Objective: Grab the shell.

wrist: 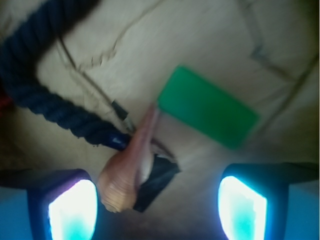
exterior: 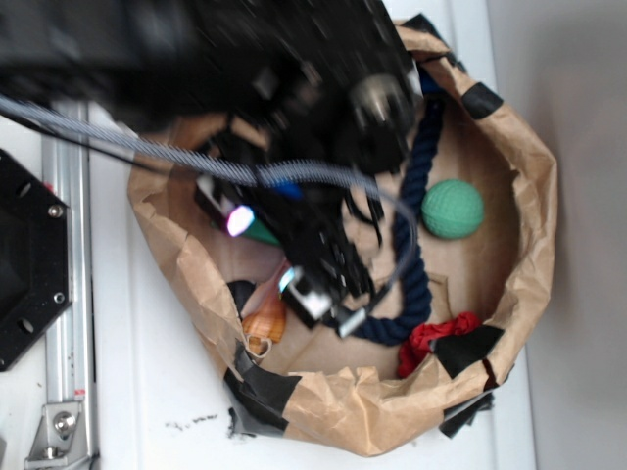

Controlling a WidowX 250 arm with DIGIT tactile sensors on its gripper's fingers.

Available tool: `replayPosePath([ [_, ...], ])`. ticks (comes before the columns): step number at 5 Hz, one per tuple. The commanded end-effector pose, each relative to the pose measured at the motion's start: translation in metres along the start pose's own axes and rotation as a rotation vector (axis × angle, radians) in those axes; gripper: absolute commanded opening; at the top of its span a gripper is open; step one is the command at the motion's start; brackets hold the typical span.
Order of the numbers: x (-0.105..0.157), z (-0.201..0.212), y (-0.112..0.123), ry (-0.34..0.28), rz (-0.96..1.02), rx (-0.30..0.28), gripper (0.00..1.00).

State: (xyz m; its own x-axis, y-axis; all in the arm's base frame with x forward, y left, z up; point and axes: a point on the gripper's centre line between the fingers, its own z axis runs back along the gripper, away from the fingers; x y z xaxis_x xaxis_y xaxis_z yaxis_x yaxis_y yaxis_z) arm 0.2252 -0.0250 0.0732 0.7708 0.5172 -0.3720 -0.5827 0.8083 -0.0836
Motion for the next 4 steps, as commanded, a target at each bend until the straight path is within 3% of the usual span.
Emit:
replayPosePath([
  [1, -0.009, -0.044, -0.004, 0.049, -0.071, 0.035, 1.0],
  [2, -0.022, -0.061, -0.003, 0.066, -0.11, 0.067, 1.0],
  [3, -0.038, -0.078, -0.003, 0.125, -0.144, 0.083, 1.0],
  [4, -0.049, -0.08, -0.005, 0.067, -0.193, 0.106, 0.0],
])
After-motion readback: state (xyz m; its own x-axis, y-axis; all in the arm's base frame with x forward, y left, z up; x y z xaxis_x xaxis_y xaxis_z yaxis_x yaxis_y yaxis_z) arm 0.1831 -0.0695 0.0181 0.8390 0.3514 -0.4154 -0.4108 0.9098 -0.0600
